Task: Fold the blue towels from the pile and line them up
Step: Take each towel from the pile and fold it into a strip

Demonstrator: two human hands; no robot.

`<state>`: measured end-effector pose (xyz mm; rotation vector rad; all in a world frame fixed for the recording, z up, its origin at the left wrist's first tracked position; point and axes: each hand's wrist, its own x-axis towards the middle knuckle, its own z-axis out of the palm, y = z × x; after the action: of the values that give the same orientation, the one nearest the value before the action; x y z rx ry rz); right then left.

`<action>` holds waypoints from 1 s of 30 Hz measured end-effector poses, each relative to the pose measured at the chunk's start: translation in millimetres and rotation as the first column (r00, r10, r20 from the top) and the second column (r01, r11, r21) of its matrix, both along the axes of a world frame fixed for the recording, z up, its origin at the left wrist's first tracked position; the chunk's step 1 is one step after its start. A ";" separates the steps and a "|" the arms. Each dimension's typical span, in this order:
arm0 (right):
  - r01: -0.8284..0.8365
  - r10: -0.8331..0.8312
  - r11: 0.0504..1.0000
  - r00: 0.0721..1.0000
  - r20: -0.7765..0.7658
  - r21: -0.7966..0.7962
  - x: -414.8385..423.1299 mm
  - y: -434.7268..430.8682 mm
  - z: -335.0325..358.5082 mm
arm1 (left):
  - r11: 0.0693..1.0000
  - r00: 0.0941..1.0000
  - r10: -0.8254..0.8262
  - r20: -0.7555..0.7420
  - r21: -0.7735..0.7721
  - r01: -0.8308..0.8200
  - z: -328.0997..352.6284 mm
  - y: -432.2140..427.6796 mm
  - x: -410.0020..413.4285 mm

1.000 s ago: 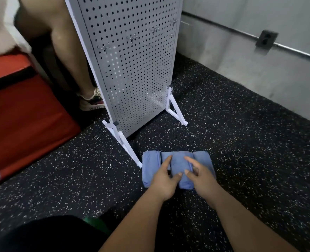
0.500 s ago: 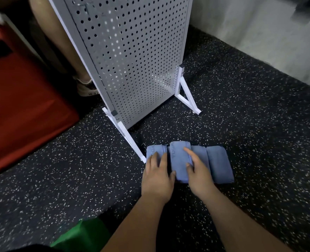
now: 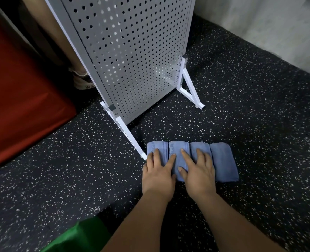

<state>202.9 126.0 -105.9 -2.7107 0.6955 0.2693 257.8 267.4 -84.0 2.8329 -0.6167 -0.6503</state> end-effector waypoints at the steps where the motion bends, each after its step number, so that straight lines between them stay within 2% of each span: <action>1: -0.004 0.004 1.000 1.000 -0.016 -0.007 0.3 -0.8 -1.3 | 1.000 1.000 -0.016 -0.003 0.024 0.016 -0.3 -1.2 0.6; 6: -0.030 0.027 0.998 0.998 -0.058 -0.047 5.2 -4.3 0.5 | 0.991 0.996 -0.076 -0.036 0.105 0.080 4.5 -5.8 1.3; 9: -0.036 0.033 0.999 0.997 -0.067 -0.034 4.4 -4.5 5.3 | 0.993 0.997 -0.074 -0.028 0.087 0.076 6.9 -3.0 0.1; 14: -0.049 0.049 0.998 0.999 0.017 0.025 -5.0 -4.5 16.7 | 0.998 0.999 -0.048 -0.025 0.040 0.049 9.5 0.5 -5.8; 20: -0.021 0.019 0.997 1.000 0.019 0.080 -21.3 -9.8 38.1 | 0.998 0.996 -0.065 -0.058 -0.008 0.065 25.5 -3.7 -13.0; 30: 0.054 -0.051 0.994 0.998 -0.031 0.092 -77.4 -40.1 84.3 | 0.983 0.982 -0.181 -0.052 -0.029 0.180 67.6 -8.8 -43.3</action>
<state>125.5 85.9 -21.5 -2.6013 0.7420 0.3205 214.5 258.7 -16.4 2.7488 -0.8732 -0.7409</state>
